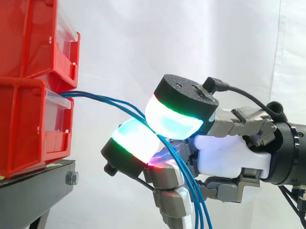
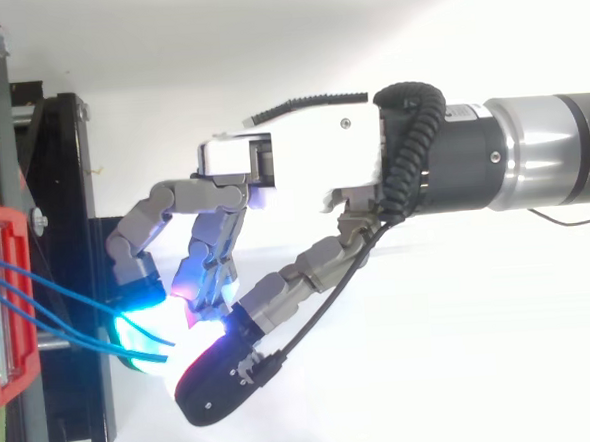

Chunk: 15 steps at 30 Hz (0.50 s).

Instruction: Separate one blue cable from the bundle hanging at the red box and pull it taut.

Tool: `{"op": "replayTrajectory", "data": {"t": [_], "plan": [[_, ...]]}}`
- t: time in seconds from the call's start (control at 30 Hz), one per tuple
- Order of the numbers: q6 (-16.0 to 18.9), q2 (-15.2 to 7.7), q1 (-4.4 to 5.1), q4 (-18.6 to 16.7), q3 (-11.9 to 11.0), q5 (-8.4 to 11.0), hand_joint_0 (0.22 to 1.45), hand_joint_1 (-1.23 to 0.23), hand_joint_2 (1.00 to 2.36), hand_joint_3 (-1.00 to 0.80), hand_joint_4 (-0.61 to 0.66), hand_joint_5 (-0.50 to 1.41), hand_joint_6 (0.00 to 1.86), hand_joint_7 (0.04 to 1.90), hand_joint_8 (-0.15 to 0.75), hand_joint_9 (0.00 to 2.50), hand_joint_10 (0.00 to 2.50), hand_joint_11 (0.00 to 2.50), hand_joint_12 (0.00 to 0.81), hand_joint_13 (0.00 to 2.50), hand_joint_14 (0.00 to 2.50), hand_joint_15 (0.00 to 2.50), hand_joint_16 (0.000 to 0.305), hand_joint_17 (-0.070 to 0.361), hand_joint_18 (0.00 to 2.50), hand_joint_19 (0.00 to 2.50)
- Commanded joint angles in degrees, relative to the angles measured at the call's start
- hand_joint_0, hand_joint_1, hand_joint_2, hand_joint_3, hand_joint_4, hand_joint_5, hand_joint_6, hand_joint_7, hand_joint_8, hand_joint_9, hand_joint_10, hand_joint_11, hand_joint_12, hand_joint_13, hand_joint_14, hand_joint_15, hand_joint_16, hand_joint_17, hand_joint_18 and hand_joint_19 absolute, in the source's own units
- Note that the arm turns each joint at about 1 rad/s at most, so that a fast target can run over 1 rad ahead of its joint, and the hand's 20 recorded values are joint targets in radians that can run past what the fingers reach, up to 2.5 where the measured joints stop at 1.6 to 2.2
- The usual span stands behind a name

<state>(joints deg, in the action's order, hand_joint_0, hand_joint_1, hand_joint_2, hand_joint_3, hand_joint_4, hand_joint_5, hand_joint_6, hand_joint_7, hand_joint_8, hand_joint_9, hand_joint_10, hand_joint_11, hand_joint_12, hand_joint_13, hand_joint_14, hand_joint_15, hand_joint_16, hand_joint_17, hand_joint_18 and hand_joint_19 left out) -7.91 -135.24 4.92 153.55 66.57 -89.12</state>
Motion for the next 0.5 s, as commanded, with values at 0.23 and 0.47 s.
{"op": "replayTrajectory", "data": {"t": [0.23,0.47], "plan": [[0.0,0.1,0.0,0.0,0.0,0.0,0.76,-0.87,1.01,0.08,0.09,-0.21,0.88,1.05,0.313,1.02,0.02,0.91,0.379,1.11,0.02,0.75,0.046,0.103,1.05,0.74],[0.0,0.0,0.0,0.0,0.0,0.0,0.8,-0.76,1.01,0.12,0.15,-0.16,0.78,1.09,0.33,1.09,0.02,0.84,0.377,1.13,0.02,0.76,0.043,0.098,1.02,0.81]]}}
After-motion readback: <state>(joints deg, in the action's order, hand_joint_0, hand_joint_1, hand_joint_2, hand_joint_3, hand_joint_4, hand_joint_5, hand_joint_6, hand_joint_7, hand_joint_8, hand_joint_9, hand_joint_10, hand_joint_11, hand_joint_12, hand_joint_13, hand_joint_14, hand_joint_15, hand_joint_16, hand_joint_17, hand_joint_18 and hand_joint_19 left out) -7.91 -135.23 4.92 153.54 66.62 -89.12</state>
